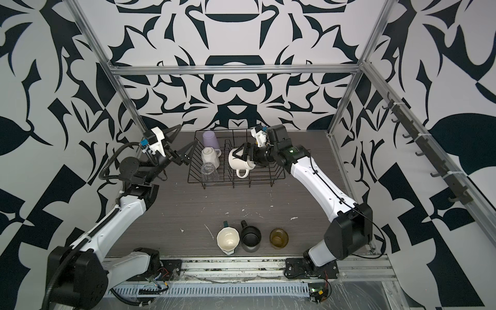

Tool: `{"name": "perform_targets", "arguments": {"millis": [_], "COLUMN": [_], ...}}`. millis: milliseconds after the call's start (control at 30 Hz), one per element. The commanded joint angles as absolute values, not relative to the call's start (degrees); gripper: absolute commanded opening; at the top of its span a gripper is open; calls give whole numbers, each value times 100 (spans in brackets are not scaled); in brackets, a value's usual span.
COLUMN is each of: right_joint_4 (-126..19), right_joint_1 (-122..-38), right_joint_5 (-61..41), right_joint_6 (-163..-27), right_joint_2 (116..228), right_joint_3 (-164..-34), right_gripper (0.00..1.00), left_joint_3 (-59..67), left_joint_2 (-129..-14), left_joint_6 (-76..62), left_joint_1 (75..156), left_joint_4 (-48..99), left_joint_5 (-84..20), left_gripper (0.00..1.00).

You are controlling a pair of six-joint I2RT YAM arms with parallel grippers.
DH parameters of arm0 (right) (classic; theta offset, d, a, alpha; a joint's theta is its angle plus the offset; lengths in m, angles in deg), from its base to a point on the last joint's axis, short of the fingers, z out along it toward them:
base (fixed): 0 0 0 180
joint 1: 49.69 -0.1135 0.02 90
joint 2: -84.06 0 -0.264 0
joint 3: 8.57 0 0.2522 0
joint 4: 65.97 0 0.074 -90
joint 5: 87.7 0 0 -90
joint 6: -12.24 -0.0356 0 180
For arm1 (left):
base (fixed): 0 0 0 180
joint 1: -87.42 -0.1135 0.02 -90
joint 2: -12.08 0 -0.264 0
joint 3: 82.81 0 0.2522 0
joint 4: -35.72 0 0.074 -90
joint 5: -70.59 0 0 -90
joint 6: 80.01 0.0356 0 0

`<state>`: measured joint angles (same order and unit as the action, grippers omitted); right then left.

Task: Load cups into a dish rack
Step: Place the cup upside down at the dish rack.

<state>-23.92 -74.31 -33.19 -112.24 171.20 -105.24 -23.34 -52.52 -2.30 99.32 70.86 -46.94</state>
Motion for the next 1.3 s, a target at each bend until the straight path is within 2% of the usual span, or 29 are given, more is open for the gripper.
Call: {"name": "perform_targets", "arguments": {"millis": [0, 100, 233, 367, 467, 667, 833, 1067, 1267], "right_joint_4": [-1976, -1302, -625, -166, 43, 534, 927, 1280, 1467], "right_joint_1": [-7327, -7302, -7295, -7296, -7298, -7298, -7308, -7350, -7394], "right_joint_5": [-3030, -2486, -1851, -1427, -1209, -850, -644, -308, -127], "right_joint_6": [-10511, -9975, -9435, -9154, -8982, -8616, -8257, -7754, -7329], "right_joint_2": [17203, 17447, 17802, 18151, 18337, 18795, 19261, 19816, 20228], "right_joint_3": [-11144, -11590, -12177, -12664, -12972, -13571, -14113, -14706, -14992], "right_gripper": [0, 0, 0, 0, 0, 0, 0, 0, 0], "left_joint_3": [-1521, -1083, -1468, -793, -555, -665, -636, -810, -214], "left_joint_2": [-4818, -4579, -4134, -4130, -4153, -3884, -3735, -3450, -3860], "left_joint_6": [135, 408, 204, 252, 238, 375, 324, 186, 13], "left_joint_1": [9911, 9911, 9889, 9876, 9876, 9876, 9876, 9876, 9875], "left_joint_4": [4535, 3425, 3746, 2306, 1811, 1616, 1363, 1274, 221], "left_joint_5": [-3603, -3179, -2431, -2285, -2200, -1737, -1921, -1575, -1052], "left_gripper": [99, 99, 99, 99, 99, 99, 99, 99, 99]}}
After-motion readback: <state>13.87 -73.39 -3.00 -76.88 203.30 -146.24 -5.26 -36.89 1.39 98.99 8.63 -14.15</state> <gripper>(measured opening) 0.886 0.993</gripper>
